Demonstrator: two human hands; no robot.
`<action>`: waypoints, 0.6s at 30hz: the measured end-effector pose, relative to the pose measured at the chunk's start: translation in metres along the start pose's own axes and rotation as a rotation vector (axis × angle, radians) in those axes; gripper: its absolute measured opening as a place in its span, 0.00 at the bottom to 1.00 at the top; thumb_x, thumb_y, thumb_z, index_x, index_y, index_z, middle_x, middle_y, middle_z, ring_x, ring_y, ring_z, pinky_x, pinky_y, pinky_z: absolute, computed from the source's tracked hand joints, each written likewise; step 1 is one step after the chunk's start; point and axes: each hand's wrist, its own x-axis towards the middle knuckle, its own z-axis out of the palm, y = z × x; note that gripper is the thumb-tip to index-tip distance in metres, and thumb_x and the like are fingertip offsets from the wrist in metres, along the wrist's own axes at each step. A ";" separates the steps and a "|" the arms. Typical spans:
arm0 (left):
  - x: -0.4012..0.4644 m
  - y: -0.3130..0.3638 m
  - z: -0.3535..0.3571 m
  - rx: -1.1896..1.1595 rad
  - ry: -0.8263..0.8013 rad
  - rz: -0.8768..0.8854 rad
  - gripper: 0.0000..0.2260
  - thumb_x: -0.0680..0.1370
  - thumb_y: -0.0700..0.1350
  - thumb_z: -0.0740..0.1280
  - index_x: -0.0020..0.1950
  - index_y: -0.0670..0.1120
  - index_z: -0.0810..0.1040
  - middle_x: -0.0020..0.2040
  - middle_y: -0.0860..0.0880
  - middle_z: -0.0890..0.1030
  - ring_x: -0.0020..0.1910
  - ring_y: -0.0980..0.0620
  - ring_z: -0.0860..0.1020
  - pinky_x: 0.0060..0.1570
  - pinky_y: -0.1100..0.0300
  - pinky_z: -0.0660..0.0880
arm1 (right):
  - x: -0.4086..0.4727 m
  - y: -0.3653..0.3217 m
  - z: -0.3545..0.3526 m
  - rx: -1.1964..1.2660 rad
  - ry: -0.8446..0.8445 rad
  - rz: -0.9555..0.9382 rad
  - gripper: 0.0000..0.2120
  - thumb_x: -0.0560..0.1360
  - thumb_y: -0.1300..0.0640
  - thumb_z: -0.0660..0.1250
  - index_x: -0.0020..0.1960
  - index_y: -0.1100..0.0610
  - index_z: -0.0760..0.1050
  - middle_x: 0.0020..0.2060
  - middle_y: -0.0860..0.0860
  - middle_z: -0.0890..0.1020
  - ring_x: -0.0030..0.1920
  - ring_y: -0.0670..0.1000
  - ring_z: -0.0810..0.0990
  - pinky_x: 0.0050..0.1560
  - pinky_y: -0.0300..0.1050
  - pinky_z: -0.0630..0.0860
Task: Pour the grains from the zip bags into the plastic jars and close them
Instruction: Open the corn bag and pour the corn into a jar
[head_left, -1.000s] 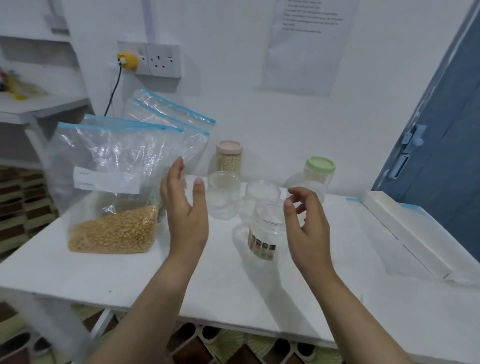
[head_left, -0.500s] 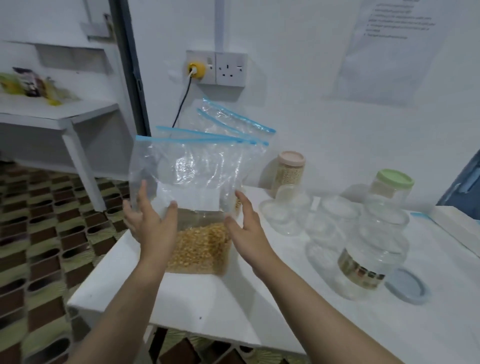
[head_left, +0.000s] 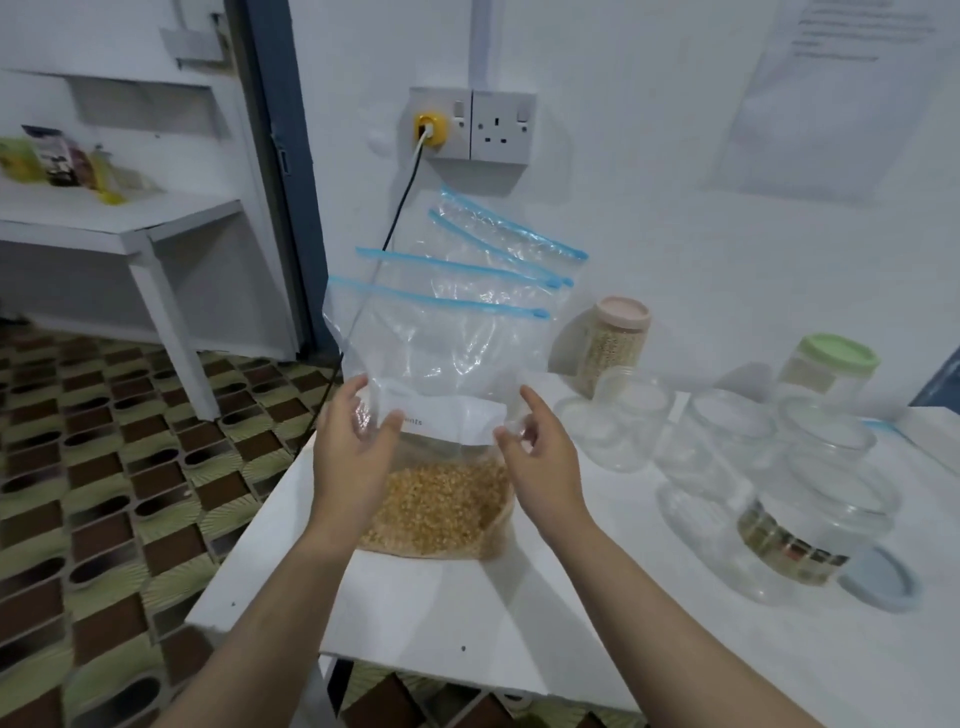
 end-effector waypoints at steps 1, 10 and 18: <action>-0.001 0.003 0.002 -0.015 -0.007 0.008 0.21 0.79 0.44 0.69 0.68 0.61 0.69 0.70 0.52 0.70 0.67 0.54 0.72 0.61 0.61 0.74 | 0.000 0.001 -0.003 -0.007 0.025 -0.023 0.27 0.79 0.60 0.66 0.76 0.51 0.65 0.43 0.47 0.72 0.43 0.41 0.73 0.48 0.26 0.69; -0.022 0.021 0.044 -0.121 -0.088 0.058 0.20 0.80 0.42 0.68 0.64 0.63 0.71 0.60 0.61 0.72 0.59 0.72 0.71 0.56 0.74 0.69 | -0.014 0.013 -0.065 -0.063 0.135 -0.121 0.27 0.79 0.62 0.67 0.76 0.52 0.66 0.43 0.50 0.73 0.43 0.41 0.73 0.50 0.26 0.68; -0.068 0.031 0.111 -0.230 -0.179 0.059 0.21 0.78 0.38 0.69 0.60 0.64 0.72 0.57 0.56 0.75 0.50 0.69 0.75 0.55 0.66 0.72 | -0.040 0.024 -0.150 -0.083 0.278 -0.098 0.28 0.79 0.63 0.67 0.76 0.49 0.65 0.44 0.49 0.74 0.44 0.42 0.74 0.51 0.27 0.68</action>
